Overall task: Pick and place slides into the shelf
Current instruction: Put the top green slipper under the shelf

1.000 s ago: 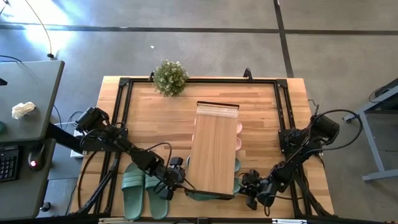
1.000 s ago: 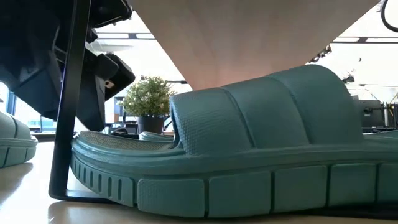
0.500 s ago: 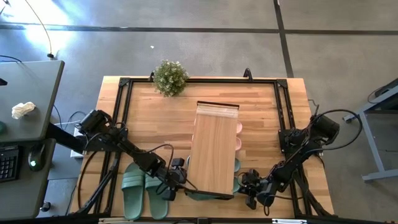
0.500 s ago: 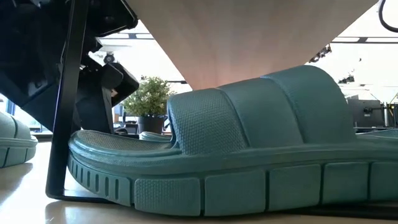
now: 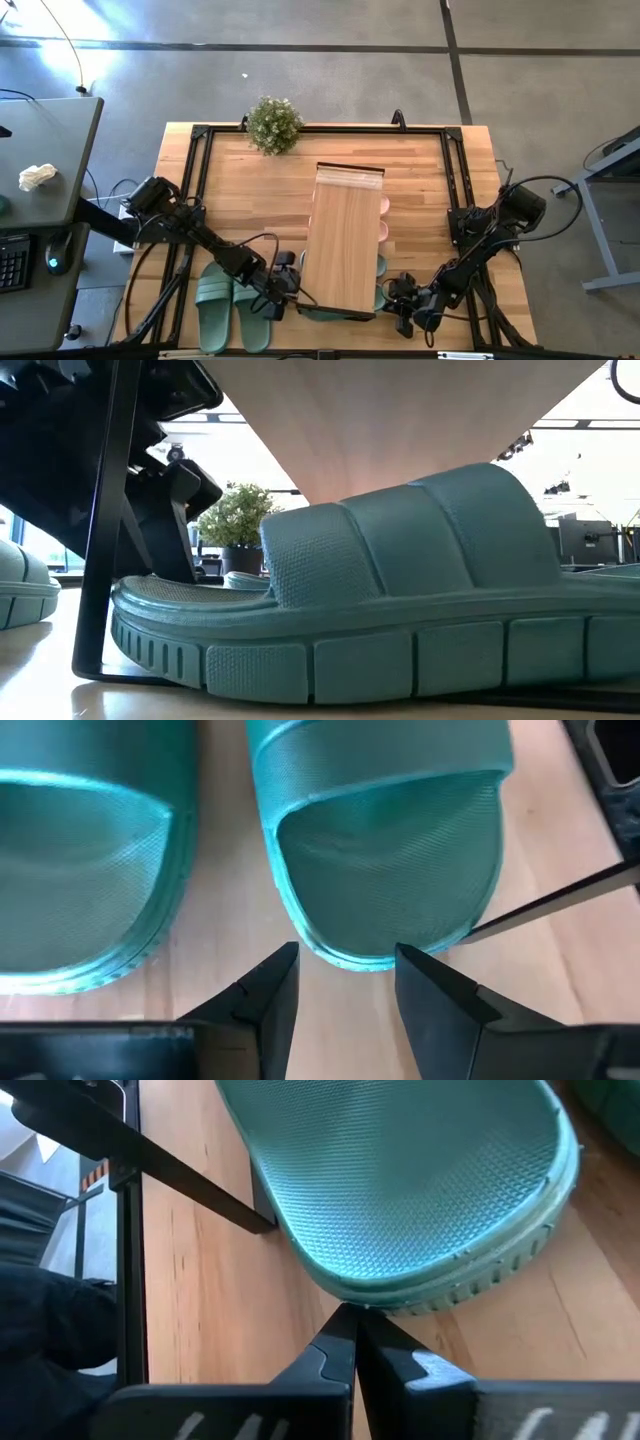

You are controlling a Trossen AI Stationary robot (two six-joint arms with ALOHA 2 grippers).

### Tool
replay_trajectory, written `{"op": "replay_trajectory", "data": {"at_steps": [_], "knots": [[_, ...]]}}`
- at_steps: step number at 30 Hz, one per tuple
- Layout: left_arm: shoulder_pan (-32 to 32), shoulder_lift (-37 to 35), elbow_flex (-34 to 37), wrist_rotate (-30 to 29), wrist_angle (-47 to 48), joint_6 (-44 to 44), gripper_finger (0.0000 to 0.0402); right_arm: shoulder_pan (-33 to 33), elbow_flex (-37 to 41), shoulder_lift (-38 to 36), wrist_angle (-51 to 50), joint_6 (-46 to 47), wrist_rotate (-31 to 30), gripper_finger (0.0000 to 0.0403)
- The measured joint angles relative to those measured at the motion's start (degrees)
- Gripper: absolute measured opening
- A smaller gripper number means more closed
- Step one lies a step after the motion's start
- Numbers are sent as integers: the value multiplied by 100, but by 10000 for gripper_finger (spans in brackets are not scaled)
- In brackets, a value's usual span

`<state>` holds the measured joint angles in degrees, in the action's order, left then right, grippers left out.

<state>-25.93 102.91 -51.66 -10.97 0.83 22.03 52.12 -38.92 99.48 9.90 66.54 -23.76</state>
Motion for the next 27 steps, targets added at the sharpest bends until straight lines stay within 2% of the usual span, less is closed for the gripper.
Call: {"op": "replay_trajectory", "data": {"at_steps": [22, 27], "knots": [[7, 0, -2, -943, 575, 538, 149, -160, -2, -4, -46, 49, 584, 0], [7, 0, -2, -935, 563, 635, 149, -117, -28, -24, -354, 617, 572, 0]]}}
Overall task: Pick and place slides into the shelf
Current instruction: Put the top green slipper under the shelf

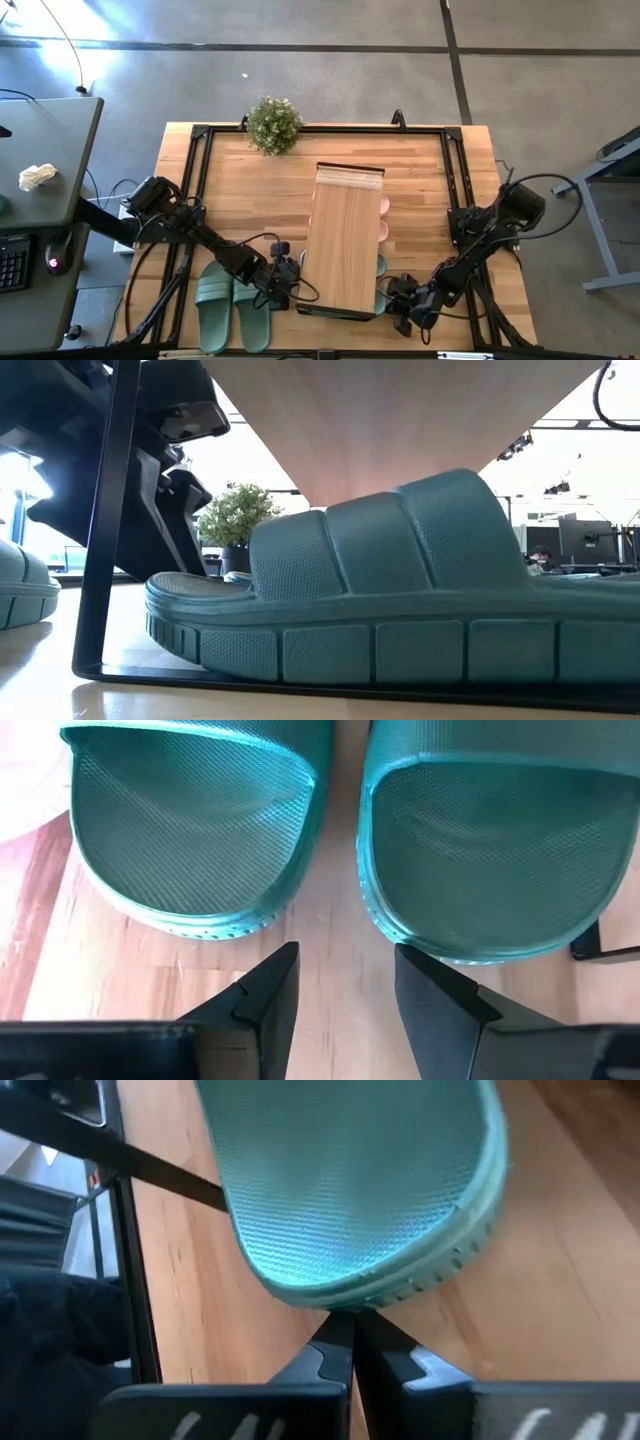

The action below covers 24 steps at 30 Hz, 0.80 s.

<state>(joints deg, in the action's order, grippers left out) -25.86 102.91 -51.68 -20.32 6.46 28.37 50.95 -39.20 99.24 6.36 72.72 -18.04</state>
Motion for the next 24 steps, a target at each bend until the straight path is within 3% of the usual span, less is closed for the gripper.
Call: {"op": "replay_trajectory", "data": {"at_steps": [6, 11, 24], "knots": [[-1, 0, 0, 153, -4, 16, 149, 407, 33, -286, -375, 199, -423, 0], [-3, 0, 0, 287, -34, 14, 149, 594, 33, -485, -152, -2, -411, 0], [-77, 0, 0, 429, -28, -97, 149, 8, 28, -468, -41, -711, -250, 0]]}}
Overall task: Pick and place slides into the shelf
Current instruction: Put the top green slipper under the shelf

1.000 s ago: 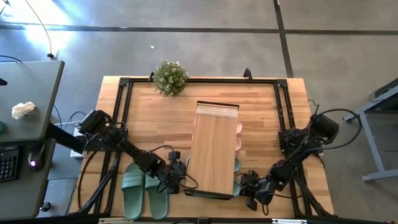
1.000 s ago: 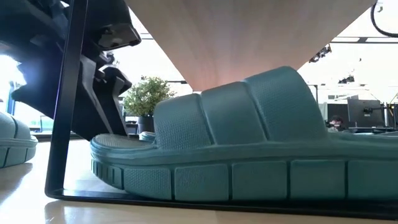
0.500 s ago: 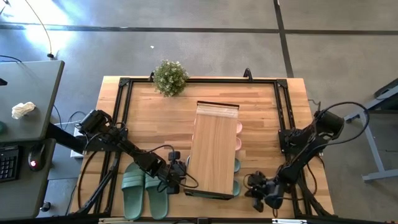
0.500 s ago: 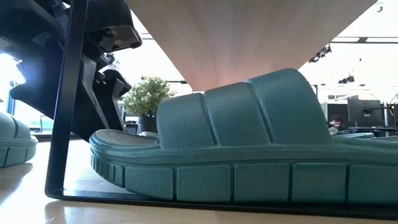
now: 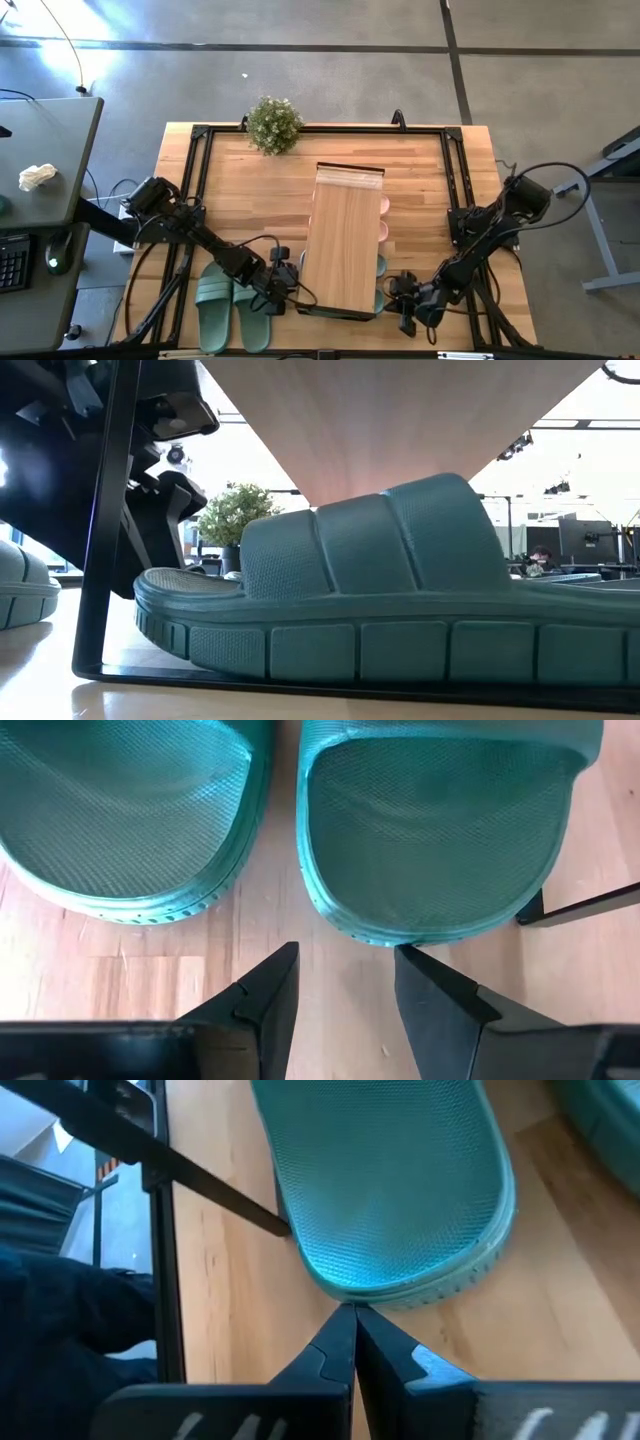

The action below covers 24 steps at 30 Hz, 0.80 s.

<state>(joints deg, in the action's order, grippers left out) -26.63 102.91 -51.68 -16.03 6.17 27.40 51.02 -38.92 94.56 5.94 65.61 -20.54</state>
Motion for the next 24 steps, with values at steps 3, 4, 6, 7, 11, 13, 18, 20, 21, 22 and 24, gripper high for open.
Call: {"op": "replay_trajectory", "data": {"at_steps": [3, 4, 6, 7, 11, 13, 18, 20, 21, 22, 24], "knots": [[-5, 0, 1, -106, -5, -4, 149, -25, 0, 0, -47, -5, -34, 0], [-7, 0, 2, -141, -5, -8, 149, -28, 0, 0, -71, -5, -45, 0], [-2, 0, 2, -231, -4, -14, 149, -37, 0, 0, -99, -6, -48, 0], [0, 0, 3, -279, -1, -13, 149, -39, 0, 0, -102, -5, -48, 0], [0, 0, 4, -467, 9, -14, 149, -39, 0, 0, -110, 21, -51, 0], [0, 0, 4, -519, 11, -10, 149, -39, 0, 0, -174, 130, -65, 0], [0, 0, 4, -629, 106, 51, 149, -41, 0, -2, -340, 319, -117, 0], [2, 0, 4, -661, 235, 116, 149, -43, 0, -2, -353, 335, -168, 0], [1, 0, 4, -676, 299, 146, 149, -45, 0, -2, -358, 336, -185, 0], [1, 0, 3, -674, 363, 159, 149, -46, 0, -2, -363, 336, -204, 0], [2, 0, 2, -632, 485, 172, 149, -46, 0, -2, -364, 336, -229, 0]]}}
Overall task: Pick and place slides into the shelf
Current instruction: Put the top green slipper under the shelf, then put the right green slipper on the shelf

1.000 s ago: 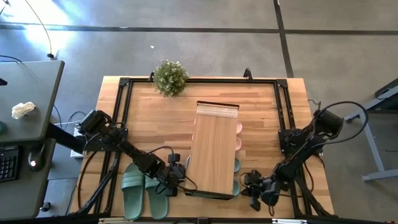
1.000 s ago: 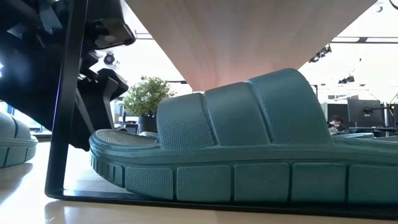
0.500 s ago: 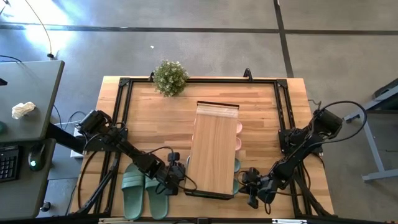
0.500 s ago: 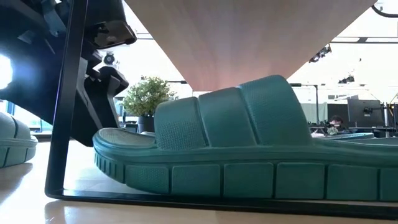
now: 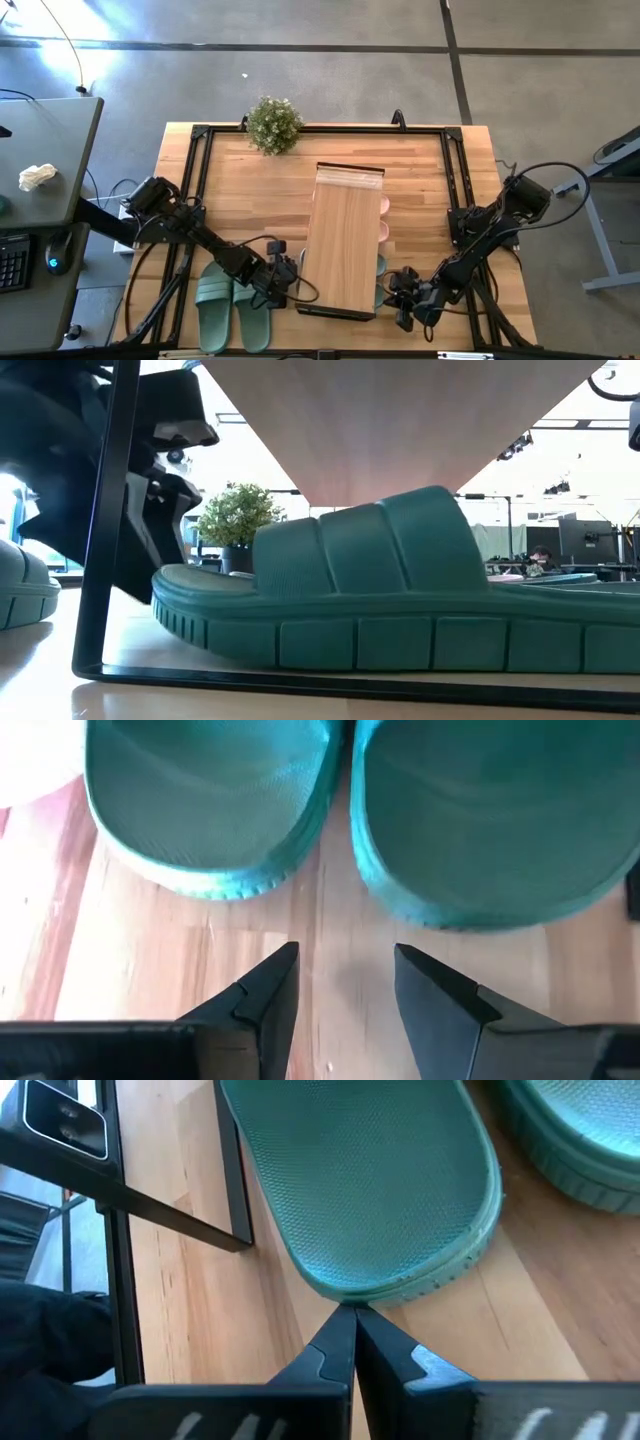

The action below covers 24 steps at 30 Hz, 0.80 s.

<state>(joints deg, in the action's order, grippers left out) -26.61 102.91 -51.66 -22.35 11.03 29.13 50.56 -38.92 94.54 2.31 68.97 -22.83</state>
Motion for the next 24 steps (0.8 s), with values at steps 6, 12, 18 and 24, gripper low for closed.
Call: {"op": "replay_trajectory", "data": {"at_steps": [6, 12, 18, 24], "knots": [[-2, -11, 0, 94, 64, 11, 150, -1, 0, 0, -11, 2, 63, 0], [-2, -15, -1, 176, 136, 4, 150, 27, 0, 0, -53, 14, 205, 0], [-7, -203, -2, 214, 500, 13, 150, 185, 0, 0, -377, 315, 293, 0], [-7, -726, -2, 75, 1385, 13, 150, 287, -1, 0, -657, 580, 383, 0]]}}
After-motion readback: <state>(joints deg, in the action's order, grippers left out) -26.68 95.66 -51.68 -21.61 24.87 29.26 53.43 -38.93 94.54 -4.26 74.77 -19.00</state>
